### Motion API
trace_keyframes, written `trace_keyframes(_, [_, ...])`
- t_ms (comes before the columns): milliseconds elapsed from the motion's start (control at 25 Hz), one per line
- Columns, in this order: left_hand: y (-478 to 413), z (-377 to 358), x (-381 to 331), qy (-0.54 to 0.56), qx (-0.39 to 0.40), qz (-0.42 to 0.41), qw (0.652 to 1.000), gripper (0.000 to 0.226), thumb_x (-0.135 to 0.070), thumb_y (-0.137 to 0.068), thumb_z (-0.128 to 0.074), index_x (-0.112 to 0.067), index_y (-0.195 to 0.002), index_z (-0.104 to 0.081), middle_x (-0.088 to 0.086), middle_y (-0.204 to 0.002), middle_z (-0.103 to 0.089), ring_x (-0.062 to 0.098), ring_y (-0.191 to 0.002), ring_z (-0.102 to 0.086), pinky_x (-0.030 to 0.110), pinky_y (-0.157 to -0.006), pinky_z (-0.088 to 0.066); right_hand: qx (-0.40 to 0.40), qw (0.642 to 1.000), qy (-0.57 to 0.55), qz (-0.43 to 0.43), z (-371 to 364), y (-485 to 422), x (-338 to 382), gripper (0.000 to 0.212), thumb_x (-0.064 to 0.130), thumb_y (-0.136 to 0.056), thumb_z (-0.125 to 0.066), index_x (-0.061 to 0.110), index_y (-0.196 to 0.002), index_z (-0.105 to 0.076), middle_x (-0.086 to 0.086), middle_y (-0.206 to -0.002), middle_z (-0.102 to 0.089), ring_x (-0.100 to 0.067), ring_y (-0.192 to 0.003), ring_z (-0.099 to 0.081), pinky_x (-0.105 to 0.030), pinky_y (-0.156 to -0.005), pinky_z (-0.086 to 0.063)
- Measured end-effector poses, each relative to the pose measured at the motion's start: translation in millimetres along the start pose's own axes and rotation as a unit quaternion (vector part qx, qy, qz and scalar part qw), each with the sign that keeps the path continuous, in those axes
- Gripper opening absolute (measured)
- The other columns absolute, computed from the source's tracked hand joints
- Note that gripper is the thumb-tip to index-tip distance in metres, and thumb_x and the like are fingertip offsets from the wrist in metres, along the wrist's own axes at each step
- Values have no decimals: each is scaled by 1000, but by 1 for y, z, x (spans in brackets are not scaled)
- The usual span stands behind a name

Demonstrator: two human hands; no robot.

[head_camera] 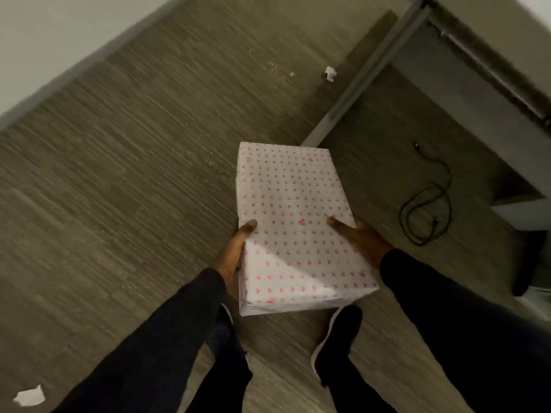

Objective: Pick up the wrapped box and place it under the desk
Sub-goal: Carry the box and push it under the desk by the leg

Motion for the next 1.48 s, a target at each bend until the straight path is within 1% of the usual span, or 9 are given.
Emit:
trace_keyframes(160, [-106, -15, 31, -62, 2, -38, 997, 79, -71, -79, -68, -41, -147, -44, -11, -102, -80, 7, -77, -76, 19, -46, -57, -34, 999, 0, -3, 25, -90, -58, 92, 88, -57, -75, 45, -136, -57, 12, -111, -79, -17, -97, -78, -47, -96, -58])
trace_keyframes(280, [-191, -49, 54, -92, 49, -74, 992, 90, -74, -76, -67, -48, -154, -30, -6, -133, -67, 11, -102, -72, 23, -62, -59, -76, 997, -22, -8, 54, -151, -109, 85, 86, -60, -76, 43, -131, -60, 12, -103, -81, -17, -89, -80, -47, -87, -61])
trace_keyframes(560, [-348, -126, 92, -83, 109, -169, 976, 55, -53, -89, -71, -40, -139, -50, 0, -129, -70, 16, -107, -73, 33, -77, -63, -204, 975, -54, 65, 112, -278, -187, 84, 87, -67, -70, 40, -136, -58, 14, -111, -77, -10, -89, -77, -49, -90, -62])
trace_keyframes(720, [-398, -151, 97, -156, 103, -219, 958, 92, -62, -78, -77, -48, -153, -27, 0, -148, -51, 23, -128, -59, 53, -99, -56, -224, 967, -44, 112, 140, -326, -194, 75, 79, -78, -68, 35, -138, -56, 4, -124, -73, -22, -104, -74, -52, -93, -60])
trace_keyframes(880, [-431, -188, 90, -213, 125, -207, 947, 102, -75, -66, -79, -52, -150, -25, 1, -150, -49, 25, -127, -60, 59, -101, -53, -230, 966, -18, 117, 178, -348, -186, 73, 80, -79, -65, 35, -137, -56, 4, -123, -72, -20, -101, -73, -43, -84, -60])
trace_keyframes(1120, [-461, -228, 60, -235, 152, -243, 929, 51, -60, -80, -76, -60, -121, -44, -6, -130, -68, 14, -110, -72, 52, -95, -59, -221, 967, 7, 126, 218, -377, -170, 83, 90, -71, -61, 38, -135, -58, 4, -115, -77, -20, -94, -75, -44, -84, -61])
trace_keyframes(1280, [-469, -245, 30, -296, 161, -253, 907, 77, -57, -84, -75, -50, -145, -29, -4, -139, -59, 20, -122, -64, 55, -100, -55, -292, 947, 65, 115, 240, -400, -159, 99, 93, -75, -49, 31, -151, -41, -5, -144, -62, -32, -120, -64, -42, -92, -49])
trace_keyframes(1360, [-467, -246, 16, -389, 82, -284, 872, 104, -66, -82, -69, -40, -158, -4, 11, -161, -35, 33, -144, -42, 61, -112, -42, -313, 938, 109, 99, 247, -411, -156, 107, 93, -77, -44, 33, -161, -16, -10, -161, -41, -39, -139, -49, -54, -106, -43])
trace_keyframes(1480, [-431, -257, 2, -587, -88, -433, 679, 115, -86, -80, -46, -27, -161, 12, 18, -170, 7, 38, -156, 4, 61, -124, -7, -322, 911, 223, 130, 253, -422, -138, 94, 83, -90, -37, 40, -160, 9, -12, -173, -7, -44, -153, -23, -65, -118, -25])
Point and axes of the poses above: each hand's wrist, its own y-axis away from the middle knuckle, its own z-axis out of the back of the hand, x = y × z, the point moved 9 cm from there along -y, towards the middle knuckle
